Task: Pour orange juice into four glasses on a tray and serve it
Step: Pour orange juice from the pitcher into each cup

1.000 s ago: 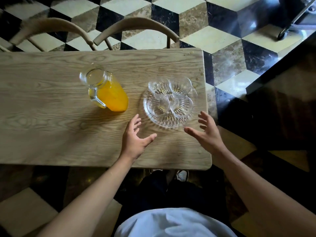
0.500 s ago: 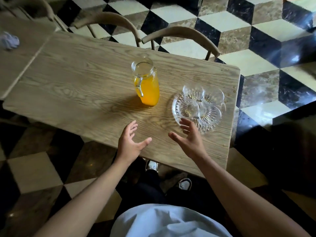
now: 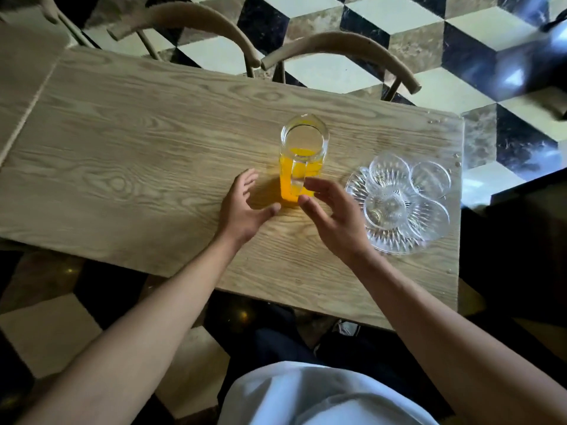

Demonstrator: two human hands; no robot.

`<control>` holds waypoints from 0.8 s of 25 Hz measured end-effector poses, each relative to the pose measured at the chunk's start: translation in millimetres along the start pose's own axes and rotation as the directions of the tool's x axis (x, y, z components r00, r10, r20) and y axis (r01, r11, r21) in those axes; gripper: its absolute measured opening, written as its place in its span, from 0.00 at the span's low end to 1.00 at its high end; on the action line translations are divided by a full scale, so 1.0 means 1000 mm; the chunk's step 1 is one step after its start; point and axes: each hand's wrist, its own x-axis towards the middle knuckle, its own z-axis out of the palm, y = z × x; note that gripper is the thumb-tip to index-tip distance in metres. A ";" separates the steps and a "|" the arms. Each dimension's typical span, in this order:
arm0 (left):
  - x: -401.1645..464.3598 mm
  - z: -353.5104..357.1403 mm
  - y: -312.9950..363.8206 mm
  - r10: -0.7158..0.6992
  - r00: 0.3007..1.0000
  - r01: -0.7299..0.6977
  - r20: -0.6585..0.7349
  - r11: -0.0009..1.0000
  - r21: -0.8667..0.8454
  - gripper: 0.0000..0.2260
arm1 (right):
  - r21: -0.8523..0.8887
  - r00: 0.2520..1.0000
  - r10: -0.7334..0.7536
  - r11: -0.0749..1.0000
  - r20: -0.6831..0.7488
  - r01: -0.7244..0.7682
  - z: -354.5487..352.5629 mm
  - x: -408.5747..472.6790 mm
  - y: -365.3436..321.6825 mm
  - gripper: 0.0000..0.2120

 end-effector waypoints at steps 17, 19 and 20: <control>0.116 0.014 0.022 0.130 0.830 -0.302 0.542 0.922 0.241 0.41 | 0.334 0.988 0.071 0.942 -0.137 -0.021 0.026 0.011 -0.015 0.10; 0.117 0.013 0.024 0.136 0.829 -0.318 0.542 0.912 0.258 0.39 | 0.359 0.989 0.081 0.933 -0.125 -0.031 0.024 0.011 -0.017 0.08; 0.117 0.013 0.025 0.134 0.829 -0.321 0.544 0.909 0.266 0.39 | 0.366 0.989 0.084 0.930 -0.122 -0.033 0.022 0.009 -0.019 0.07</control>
